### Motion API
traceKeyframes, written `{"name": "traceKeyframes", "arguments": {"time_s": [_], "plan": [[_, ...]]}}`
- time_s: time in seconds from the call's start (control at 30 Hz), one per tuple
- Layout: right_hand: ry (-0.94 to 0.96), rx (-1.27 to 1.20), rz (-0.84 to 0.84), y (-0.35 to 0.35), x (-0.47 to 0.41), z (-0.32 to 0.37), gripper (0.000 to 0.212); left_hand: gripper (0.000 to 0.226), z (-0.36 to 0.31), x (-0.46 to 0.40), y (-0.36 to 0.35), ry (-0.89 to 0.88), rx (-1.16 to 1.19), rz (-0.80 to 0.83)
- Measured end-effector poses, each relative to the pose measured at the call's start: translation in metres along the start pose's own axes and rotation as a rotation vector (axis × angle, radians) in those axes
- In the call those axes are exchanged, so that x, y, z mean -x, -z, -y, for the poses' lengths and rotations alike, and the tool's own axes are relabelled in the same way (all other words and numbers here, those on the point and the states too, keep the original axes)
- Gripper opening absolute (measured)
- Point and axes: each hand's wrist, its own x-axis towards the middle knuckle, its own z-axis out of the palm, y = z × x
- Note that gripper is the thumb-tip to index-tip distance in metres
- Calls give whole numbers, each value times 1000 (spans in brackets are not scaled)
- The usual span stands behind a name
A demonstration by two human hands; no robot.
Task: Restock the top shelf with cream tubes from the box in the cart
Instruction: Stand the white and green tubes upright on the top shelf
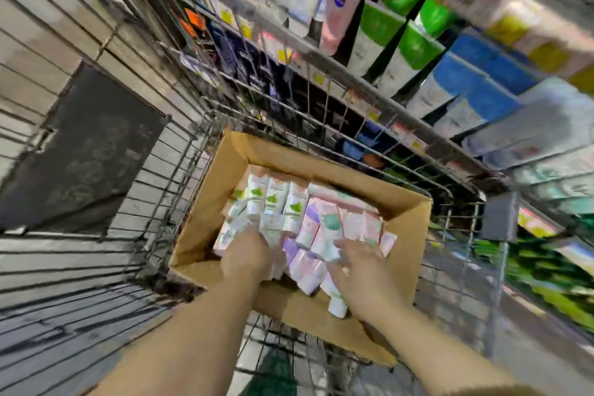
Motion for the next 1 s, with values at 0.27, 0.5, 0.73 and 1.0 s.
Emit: {"name": "traceKeyframes", "arguments": {"time_s": [0.27, 0.5, 0.73, 1.0], "plan": [[18, -37, 96, -15, -4, 24, 45, 29, 4, 7, 6, -81, 307, -2], [-46, -218, 170, -11, -7, 56, 45, 49, -28, 27, 40, -155, 665, 112], [-190, -446, 140, 9, -22, 36, 20, 11, -22, 20, 49, -211, 765, 322], [-356, -966, 191, 22, -39, -6, 40, 29, -41, -37, -8, -90, 395, -16]]}}
